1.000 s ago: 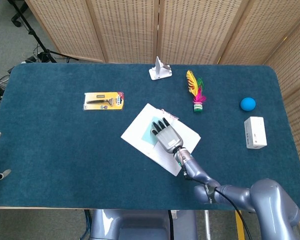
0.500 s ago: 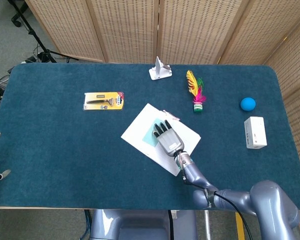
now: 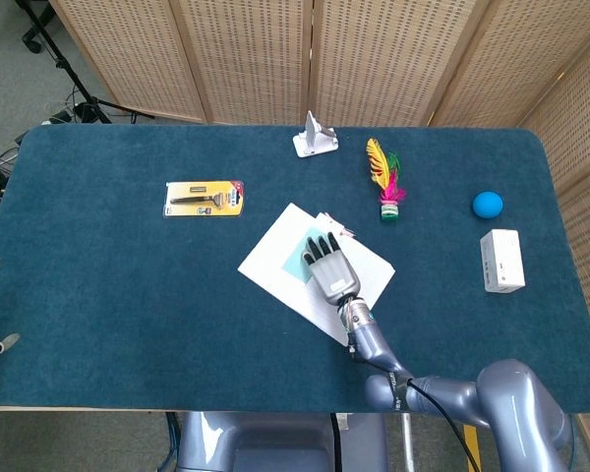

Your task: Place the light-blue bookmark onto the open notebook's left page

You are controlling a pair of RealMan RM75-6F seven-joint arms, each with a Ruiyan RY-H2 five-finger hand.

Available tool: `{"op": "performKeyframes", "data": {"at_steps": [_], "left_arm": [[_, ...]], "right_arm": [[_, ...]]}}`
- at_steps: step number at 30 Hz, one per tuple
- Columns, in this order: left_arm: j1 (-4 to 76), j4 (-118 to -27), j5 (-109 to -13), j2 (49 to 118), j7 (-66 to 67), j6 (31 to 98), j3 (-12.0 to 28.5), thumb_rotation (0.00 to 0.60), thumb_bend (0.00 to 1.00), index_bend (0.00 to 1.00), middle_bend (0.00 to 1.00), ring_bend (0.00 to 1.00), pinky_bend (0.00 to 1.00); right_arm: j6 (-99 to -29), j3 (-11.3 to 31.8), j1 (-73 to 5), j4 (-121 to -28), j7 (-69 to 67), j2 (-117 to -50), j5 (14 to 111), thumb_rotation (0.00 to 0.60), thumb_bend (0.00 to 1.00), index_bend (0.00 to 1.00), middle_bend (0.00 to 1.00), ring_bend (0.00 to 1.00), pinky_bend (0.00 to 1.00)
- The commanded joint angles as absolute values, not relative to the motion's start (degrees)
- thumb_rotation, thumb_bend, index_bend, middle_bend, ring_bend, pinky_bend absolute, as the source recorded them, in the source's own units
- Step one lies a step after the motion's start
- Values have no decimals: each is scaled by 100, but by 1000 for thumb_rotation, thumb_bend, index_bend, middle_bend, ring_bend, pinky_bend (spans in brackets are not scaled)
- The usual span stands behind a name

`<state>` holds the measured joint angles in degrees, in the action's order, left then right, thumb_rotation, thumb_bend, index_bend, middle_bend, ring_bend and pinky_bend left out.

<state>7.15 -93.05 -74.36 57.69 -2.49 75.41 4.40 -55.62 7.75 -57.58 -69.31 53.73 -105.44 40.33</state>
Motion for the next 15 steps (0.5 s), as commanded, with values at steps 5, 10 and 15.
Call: {"op": "performKeyframes", "data": {"at_steps": [5, 10, 15], "left_arm": [[708, -9310, -7454, 5753, -276, 7554, 438, 600, 0, 0, 0, 0, 0], [701, -9289, -7459, 5756, -294, 7557, 434, 600, 0, 0, 0, 0, 0], [706, -9291, -7468, 5745, -309, 7546, 433, 600, 0, 0, 0, 0, 0]], "right_arm": [[-5739, 774, -5735, -6984, 5539, -10671, 4089, 600, 1000, 119, 31, 0, 26], [-5813, 847, -5713, -6997, 5552, -10762, 4101, 600, 1000, 119, 31, 0, 26], [-5891, 850, -5681, -6990, 5615, -10819, 4139, 600, 1000, 119, 29, 0, 26]]}}
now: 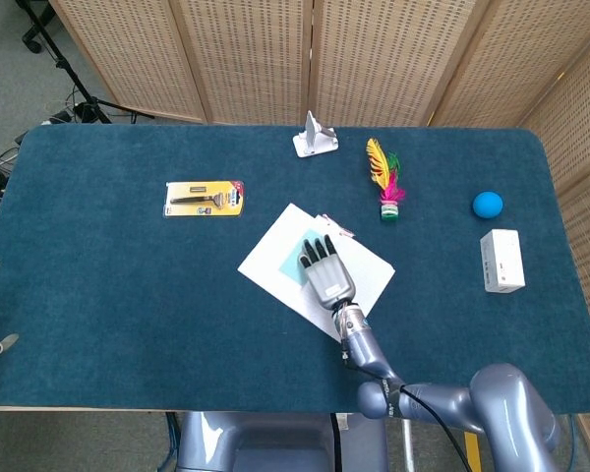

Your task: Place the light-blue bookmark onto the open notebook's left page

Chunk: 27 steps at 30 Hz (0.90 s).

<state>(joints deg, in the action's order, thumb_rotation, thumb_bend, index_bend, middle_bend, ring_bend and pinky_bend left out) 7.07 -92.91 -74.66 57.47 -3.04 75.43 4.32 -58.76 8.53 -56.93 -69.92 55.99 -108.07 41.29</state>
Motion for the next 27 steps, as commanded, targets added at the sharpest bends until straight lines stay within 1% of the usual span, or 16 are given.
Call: {"op": "performKeyframes", "data": {"at_steps": [1, 16, 27], "left_arm": [[704, -9291, -7472, 5743, -315, 7550, 432, 600, 0, 0, 0, 0, 0], [699, -9282, -7471, 5731, -353, 7549, 433, 600, 0, 0, 0, 0, 0], [701, -9276, -7483, 5717, -388, 7533, 431, 600, 0, 0, 0, 0, 0]], "right_arm": [[-5900, 849, -5672, -6989, 5624, -10827, 4144, 600, 1000, 119, 29, 0, 26], [-5908, 810, -5598, -7170, 5714, -10810, 4312, 600, 1000, 119, 28, 0, 26], [-5894, 927, -5601, -7120, 5691, -10775, 4376, 600, 1000, 119, 25, 0, 26]]}}
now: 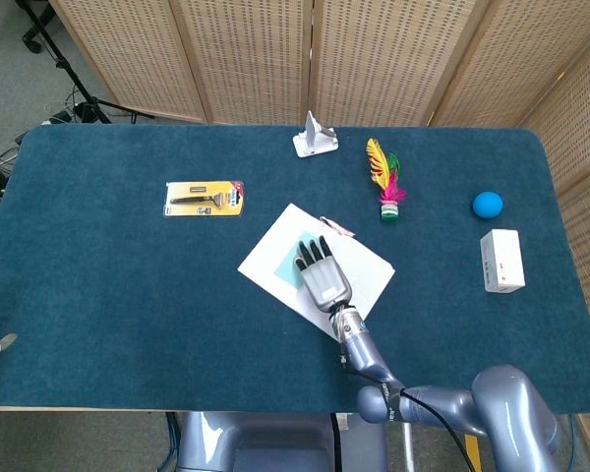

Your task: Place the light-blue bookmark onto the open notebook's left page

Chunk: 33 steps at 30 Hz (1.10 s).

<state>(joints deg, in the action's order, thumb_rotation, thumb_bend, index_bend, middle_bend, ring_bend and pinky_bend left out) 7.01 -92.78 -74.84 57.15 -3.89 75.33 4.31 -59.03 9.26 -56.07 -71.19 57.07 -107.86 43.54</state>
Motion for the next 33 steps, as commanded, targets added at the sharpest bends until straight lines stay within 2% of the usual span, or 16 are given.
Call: {"op": "performKeyframes", "data": {"at_steps": [1, 12, 16, 23, 24, 26, 27, 28, 29, 33], "left_arm": [[702, -9272, -7482, 5719, -391, 7532, 431, 600, 0, 0, 0, 0, 0], [705, -9279, -7476, 5720, -371, 7525, 430, 600, 0, 0, 0, 0, 0], [701, -9279, -7499, 5722, -370, 7530, 417, 600, 0, 0, 0, 0, 0], [678, -9272, -7531, 5700, -449, 7570, 416, 600, 0, 0, 0, 0, 0], [673, -9270, -7536, 5695, -460, 7576, 415, 600, 0, 0, 0, 0, 0], [652, -9263, -7548, 5687, -486, 7619, 417, 600, 0, 0, 0, 0, 0], [642, -9258, -7553, 5688, -491, 7639, 417, 600, 0, 0, 0, 0, 0], [631, -9257, -7558, 5688, -499, 7665, 421, 600, 0, 0, 0, 0, 0], [616, -9255, -7566, 5689, -507, 7696, 421, 600, 0, 0, 0, 0, 0], [529, -9253, -7621, 5715, -498, 7905, 428, 600, 0, 0, 0, 0, 0]], "right_arm": [[-5887, 923, -5595, -7118, 5680, -10767, 4397, 600, 1000, 119, 25, 0, 26], [-5913, 936, -5552, -7281, 5359, -10689, 4830, 600, 1000, 117, 10, 0, 26], [-6079, 985, -5543, -7374, 5072, -10658, 5286, 600, 1000, 71, 0, 0, 26], [-6355, 1154, -5476, -8143, 4777, -10232, 5798, 600, 986, 32, 0, 0, 26], [-6370, 1155, -5441, -8291, 4682, -10123, 5882, 600, 868, 20, 0, 0, 26], [-6476, 1153, -5310, -8716, 4387, -9780, 6148, 600, 461, 6, 0, 0, 26], [-6518, 1126, -5248, -8859, 4293, -9641, 6250, 600, 200, 1, 0, 0, 26], [-6622, 1100, -5162, -9000, 4195, -9490, 6384, 600, 57, 0, 0, 0, 26], [-6735, 1028, -5049, -9159, 4065, -9301, 6575, 600, 11, 0, 0, 0, 26], [-7229, 648, -4536, -9493, 3414, -8611, 7361, 600, 0, 0, 0, 0, 26]]}}
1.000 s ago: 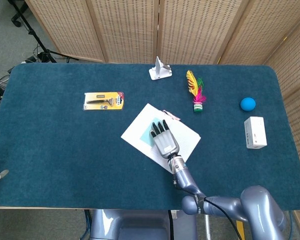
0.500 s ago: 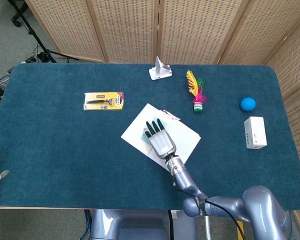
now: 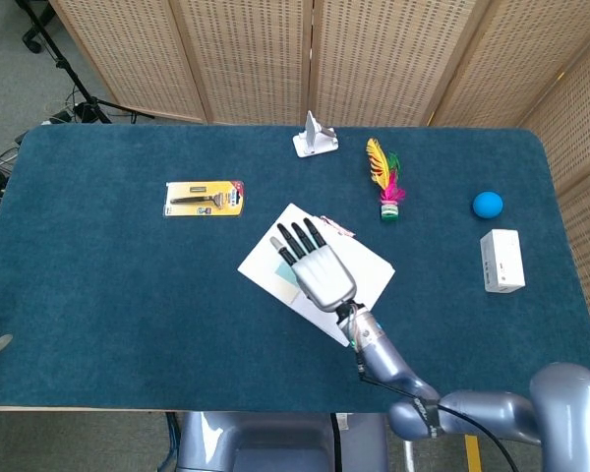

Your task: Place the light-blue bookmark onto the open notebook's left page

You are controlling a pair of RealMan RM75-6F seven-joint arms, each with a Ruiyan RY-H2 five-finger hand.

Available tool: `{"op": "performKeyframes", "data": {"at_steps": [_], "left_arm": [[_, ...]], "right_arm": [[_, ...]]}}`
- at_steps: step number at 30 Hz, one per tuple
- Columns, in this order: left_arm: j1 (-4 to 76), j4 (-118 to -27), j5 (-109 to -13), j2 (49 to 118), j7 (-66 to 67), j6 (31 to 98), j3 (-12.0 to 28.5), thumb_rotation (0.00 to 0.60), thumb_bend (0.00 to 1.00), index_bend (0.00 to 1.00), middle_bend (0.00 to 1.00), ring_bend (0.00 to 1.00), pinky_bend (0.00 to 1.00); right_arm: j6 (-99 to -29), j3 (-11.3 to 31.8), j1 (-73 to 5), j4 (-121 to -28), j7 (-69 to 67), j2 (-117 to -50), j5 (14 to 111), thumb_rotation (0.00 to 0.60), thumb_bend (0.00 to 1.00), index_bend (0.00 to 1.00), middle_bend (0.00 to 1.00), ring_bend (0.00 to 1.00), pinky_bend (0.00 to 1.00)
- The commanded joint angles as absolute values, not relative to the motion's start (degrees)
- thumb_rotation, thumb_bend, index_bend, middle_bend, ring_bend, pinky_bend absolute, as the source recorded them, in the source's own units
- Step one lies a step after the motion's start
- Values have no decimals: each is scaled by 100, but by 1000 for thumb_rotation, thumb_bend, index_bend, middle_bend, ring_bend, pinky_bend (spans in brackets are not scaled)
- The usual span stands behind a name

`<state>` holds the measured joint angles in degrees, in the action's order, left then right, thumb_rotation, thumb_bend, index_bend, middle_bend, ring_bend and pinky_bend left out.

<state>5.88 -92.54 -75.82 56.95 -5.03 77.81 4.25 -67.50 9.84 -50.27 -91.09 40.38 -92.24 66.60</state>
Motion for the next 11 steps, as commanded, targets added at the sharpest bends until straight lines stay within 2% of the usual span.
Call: {"op": "performKeyframes", "data": {"at_steps": [1, 6, 11], "left_arm": [[491, -9252, -7645, 5729, -499, 7984, 426, 600, 0, 0, 0, 0, 0], [293, -9222, -7722, 5803, -502, 8308, 378, 600, 0, 0, 0, 0, 0], [180, -9207, -7867, 5797, -628, 8403, 278, 600, 0, 0, 0, 0, 0]], "right_arm": [[-7388, 517, -4369, -9494, 3153, -8416, 7611, 600, 0, 0, 0, 0, 26], [-8050, -36, -3631, -8947, 1771, -7706, 8455, 600, 0, 0, 0, 0, 13], [-8515, -231, -2979, -8122, 712, -7520, 8526, 600, 0, 0, 0, 0, 4]]}}
